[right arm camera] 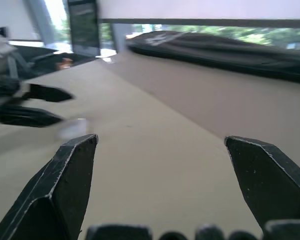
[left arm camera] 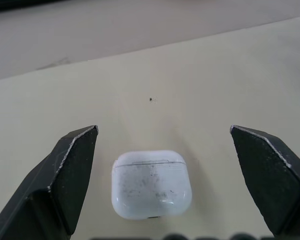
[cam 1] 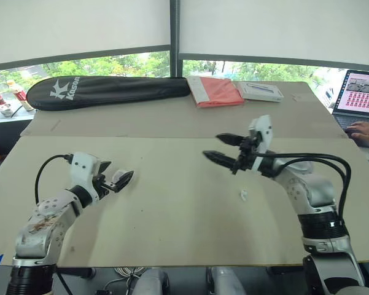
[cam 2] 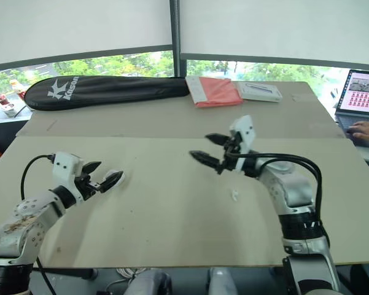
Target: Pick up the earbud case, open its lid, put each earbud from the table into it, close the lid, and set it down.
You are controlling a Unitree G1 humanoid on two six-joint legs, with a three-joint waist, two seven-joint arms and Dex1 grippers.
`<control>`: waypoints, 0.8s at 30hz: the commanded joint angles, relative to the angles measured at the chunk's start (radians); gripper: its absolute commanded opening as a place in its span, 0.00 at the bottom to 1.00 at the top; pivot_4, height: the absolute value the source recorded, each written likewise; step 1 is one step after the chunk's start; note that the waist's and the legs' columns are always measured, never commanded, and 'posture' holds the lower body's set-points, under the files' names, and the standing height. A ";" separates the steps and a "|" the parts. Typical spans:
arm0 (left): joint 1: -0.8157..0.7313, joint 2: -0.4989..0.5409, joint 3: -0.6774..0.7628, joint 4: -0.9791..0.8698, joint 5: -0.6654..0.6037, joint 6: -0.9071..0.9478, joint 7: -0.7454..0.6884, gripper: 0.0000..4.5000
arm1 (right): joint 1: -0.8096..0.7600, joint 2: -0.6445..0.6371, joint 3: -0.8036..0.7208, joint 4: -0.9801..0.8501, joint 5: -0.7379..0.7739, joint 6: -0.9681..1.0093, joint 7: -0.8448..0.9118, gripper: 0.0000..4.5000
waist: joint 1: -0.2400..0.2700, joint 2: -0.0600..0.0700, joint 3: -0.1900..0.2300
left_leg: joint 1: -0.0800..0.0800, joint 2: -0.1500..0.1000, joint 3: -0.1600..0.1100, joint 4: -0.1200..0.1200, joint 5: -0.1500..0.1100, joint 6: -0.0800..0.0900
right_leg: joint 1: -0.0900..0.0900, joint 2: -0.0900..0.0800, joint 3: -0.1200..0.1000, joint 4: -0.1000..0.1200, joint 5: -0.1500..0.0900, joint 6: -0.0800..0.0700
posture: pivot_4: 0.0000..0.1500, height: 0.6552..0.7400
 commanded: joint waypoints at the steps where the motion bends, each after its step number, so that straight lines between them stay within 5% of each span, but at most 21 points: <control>1: -0.017 -0.008 -0.007 0.004 0.019 0.007 0.008 1.00 | -0.034 -0.009 0.009 -0.081 0.064 0.073 0.041 1.00 | 0.002 0.000 0.000 | 0.000 0.000 0.000 0.000 0.000 0.000 | 0.000 0.000 0.000 0.000 0.000 0.000 | 1.00 1.00; 18: -0.033 -0.056 -0.071 0.150 0.145 -0.039 0.007 1.00 | -0.057 -0.043 0.004 -0.176 0.083 0.154 0.029 1.00 | 0.002 0.000 0.000 | 0.000 0.000 0.000 0.000 0.000 -0.001 | 0.000 0.000 -0.001 0.000 0.000 -0.001 | 1.00 1.00; 22: -0.030 -0.065 -0.072 0.153 0.149 -0.046 0.002 0.60 | -0.048 -0.050 0.001 -0.184 0.088 0.158 0.020 1.00 | 0.003 0.000 0.000 | 0.000 0.000 0.000 0.000 0.000 -0.001 | 0.000 0.000 -0.001 0.000 0.000 -0.001 | 1.00 1.00; 24: -0.029 -0.065 -0.073 0.151 0.151 -0.054 -0.006 0.57 | -0.047 -0.054 -0.006 -0.185 0.092 0.161 0.017 1.00 | 0.004 0.000 0.000 | 0.000 0.000 0.000 0.000 0.000 -0.001 | 0.000 0.000 -0.001 0.000 0.000 -0.001 | 1.00 1.00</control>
